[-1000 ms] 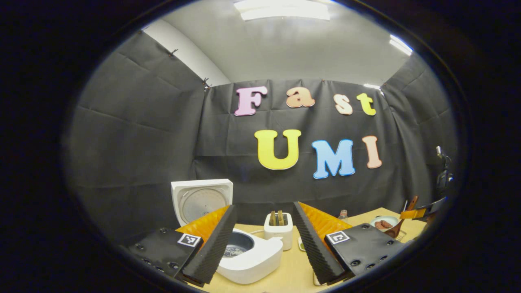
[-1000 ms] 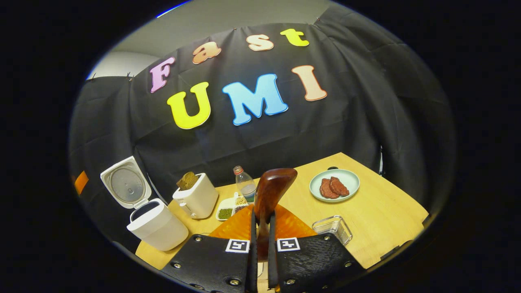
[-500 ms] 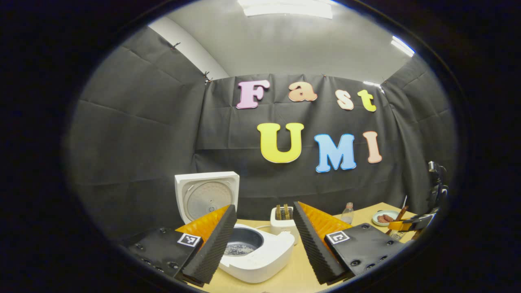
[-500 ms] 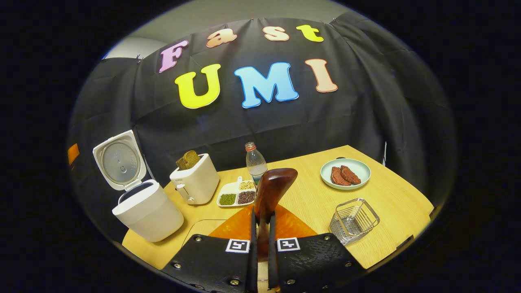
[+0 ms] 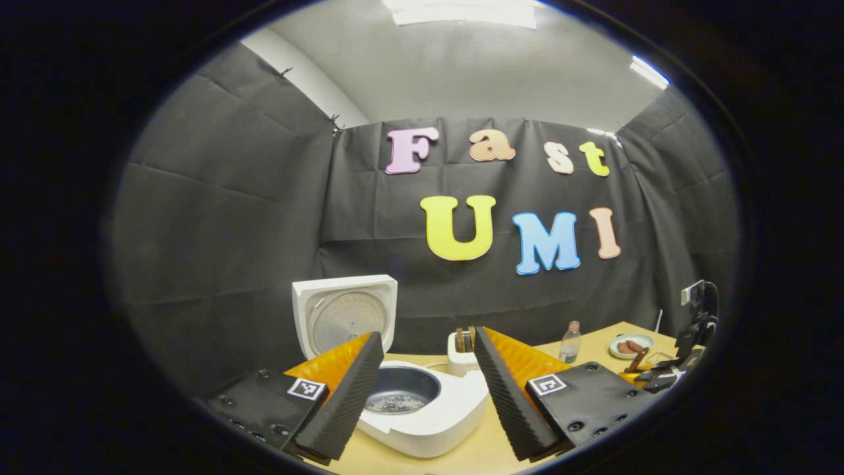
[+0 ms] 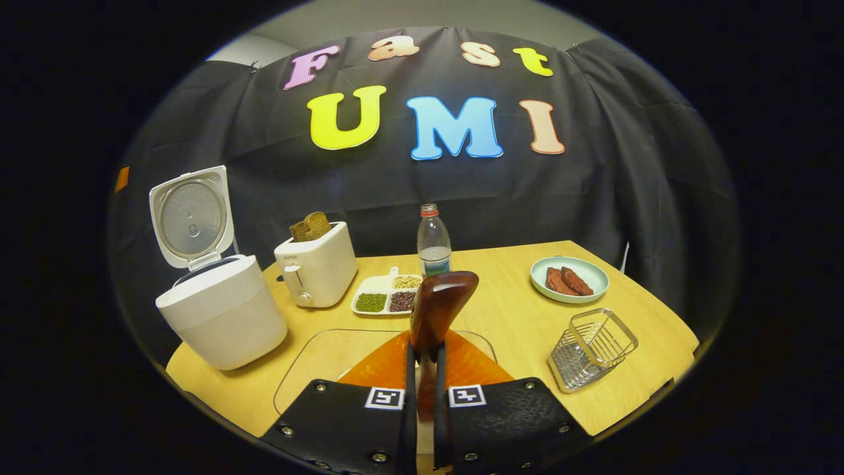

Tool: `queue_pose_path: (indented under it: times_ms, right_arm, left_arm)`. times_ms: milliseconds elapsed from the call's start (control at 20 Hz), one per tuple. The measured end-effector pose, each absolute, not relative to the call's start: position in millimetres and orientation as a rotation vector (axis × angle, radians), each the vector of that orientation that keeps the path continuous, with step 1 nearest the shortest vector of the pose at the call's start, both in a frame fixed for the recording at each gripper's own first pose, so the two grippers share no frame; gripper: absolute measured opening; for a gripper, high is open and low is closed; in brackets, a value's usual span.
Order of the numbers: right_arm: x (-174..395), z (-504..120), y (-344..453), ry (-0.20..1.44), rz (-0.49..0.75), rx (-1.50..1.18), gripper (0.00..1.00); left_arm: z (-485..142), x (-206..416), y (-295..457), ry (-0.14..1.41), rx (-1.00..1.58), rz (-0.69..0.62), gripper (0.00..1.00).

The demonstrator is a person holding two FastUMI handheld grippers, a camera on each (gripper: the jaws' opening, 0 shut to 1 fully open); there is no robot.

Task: Close the left gripper, press the button to open the rice cooker; take a wooden spoon from the chopstick holder with the right hand, scoop a spoonful of rice and pour it into the rice cooker, then put the wooden spoon back into the chopstick holder.

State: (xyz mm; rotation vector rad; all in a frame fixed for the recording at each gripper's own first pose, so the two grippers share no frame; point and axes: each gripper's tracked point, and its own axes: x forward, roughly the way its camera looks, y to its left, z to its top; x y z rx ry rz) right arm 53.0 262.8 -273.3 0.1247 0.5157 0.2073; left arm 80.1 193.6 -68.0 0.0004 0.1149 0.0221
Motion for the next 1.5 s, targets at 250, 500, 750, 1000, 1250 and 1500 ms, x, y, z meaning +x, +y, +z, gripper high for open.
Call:
queue_pose_path:
  times_ms: [250,500,750,1000,1250,1500]
  right_arm:
    - [46,-274,279,0.570,0.241,0.274,0.11]
    - [52,-290,249,0.685,0.147,0.640,0.11]
    - [56,-293,227,0.721,0.092,0.845,0.11]
    - [67,-261,222,0.707,0.113,1.006,0.10]
    - [80,-217,239,0.681,0.181,1.122,0.10]
    - [95,-182,265,0.655,0.237,1.146,0.10]
  left_arm:
    - [-73,80,195,0.123,-0.021,0.029,0.96]
    - [-71,79,197,0.123,-0.018,0.036,0.92]
    - [-65,77,194,0.116,0.000,0.034,0.96]
    - [-58,77,189,0.094,0.002,0.032,0.92]
    - [-65,72,192,0.101,-0.016,0.034,0.96]
    - [-74,64,208,0.123,-0.015,0.050,0.92]
